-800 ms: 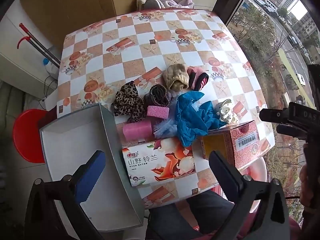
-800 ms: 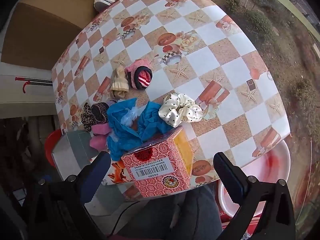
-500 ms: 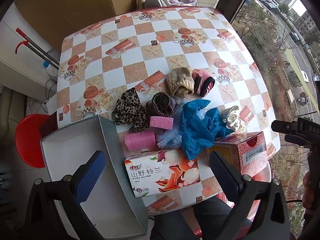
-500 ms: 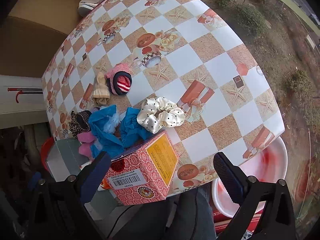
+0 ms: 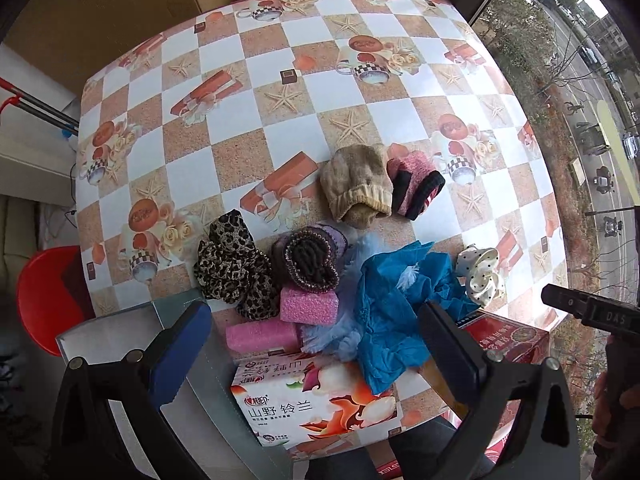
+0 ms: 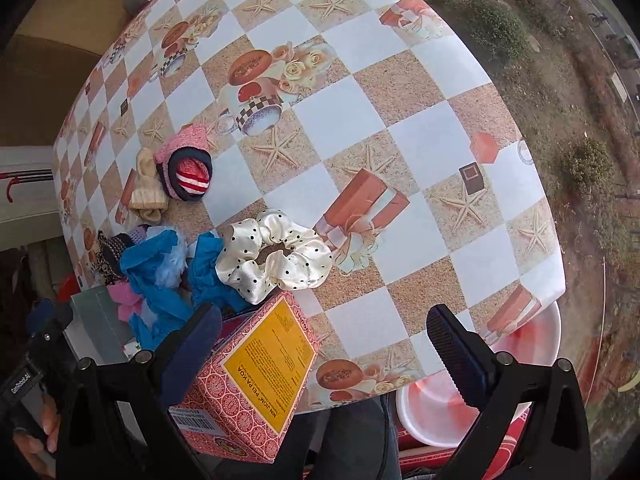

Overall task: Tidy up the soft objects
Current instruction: 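Move both tools toward the cream scrunchie and beige knit hat, then grasp the cream polka-dot scrunchie with the right tool while the left grasps the beige hat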

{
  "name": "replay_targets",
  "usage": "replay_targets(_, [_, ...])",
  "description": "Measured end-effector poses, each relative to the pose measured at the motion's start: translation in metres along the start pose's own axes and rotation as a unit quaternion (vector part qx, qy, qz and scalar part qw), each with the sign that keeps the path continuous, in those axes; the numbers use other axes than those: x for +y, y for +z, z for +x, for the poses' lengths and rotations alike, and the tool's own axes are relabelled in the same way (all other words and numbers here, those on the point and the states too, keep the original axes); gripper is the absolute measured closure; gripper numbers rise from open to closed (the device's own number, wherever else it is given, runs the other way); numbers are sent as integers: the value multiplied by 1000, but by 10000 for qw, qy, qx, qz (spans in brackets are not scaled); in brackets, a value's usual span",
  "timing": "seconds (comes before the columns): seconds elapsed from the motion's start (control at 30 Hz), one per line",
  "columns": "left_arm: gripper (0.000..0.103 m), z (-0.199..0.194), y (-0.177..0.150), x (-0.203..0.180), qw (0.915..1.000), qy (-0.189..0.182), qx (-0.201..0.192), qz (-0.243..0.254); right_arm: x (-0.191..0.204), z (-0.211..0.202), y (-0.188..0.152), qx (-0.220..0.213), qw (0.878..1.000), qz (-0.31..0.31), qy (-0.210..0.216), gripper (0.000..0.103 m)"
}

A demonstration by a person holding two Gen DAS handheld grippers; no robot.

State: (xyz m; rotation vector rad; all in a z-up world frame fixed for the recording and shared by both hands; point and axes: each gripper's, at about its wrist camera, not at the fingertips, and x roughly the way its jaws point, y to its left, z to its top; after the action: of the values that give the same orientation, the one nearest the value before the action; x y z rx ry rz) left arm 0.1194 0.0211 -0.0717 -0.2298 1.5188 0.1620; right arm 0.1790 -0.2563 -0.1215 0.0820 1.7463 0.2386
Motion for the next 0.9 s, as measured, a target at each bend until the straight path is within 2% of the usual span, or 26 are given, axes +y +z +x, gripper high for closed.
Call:
replay_targets(0.03, [0,6,5,-5,9999,-138,73,22,0,6,3,58,10000,-35,-53,0])
replay_targets(0.1, [0,19,23,-14,9996,-178,161,163,1,17,10,196,9997,-137,8,0])
replay_targets(0.27, [0,66,55,-32,9955,337,586,669,12,44,33,460,9973,-572,45,0])
replay_targets(0.4, [0,100,63,-48,9907,448,867,951,22,77,45,887,9921,-887,15,0])
replay_targets(0.47, [0,111,66,-52,9898,576,849,992,25,91,48,1039,9892,-1029,-91,0])
replay_targets(0.53, [0,119,70,-52,9869,1029,668,1050,23,100,48,937,9869,-1150,-634,0])
replay_targets(0.57, [0,123,73,-52,9807,1505,500,1142,20,101,49,821,9842,-1202,-1006,0])
replay_targets(0.6, [0,126,74,-50,9756,1810,410,1174,14,101,52,664,9804,-1228,-1390,0])
replay_targets(0.63, [0,128,77,-44,9735,1963,344,1120,5,99,55,523,9778,-1178,-1654,0])
replay_targets(0.67, [0,127,78,-38,9763,1885,350,1002,-7,95,58,430,9784,-1023,-1744,0])
replay_targets(0.7, [0,123,83,-25,9815,1689,401,808,-20,88,61,331,9831,-790,-1616,0])
replay_targets(0.77, [0,114,94,-10,9917,1114,400,507,-41,73,64,117,9933,-445,-1058,0])
replay_targets(0.83, [0,111,97,-2,9963,663,459,313,-52,60,65,-61,9977,-300,-602,0])
replay_targets(0.9, [0,113,100,4,9971,540,494,207,-52,56,66,-178,9984,-346,-419,0])
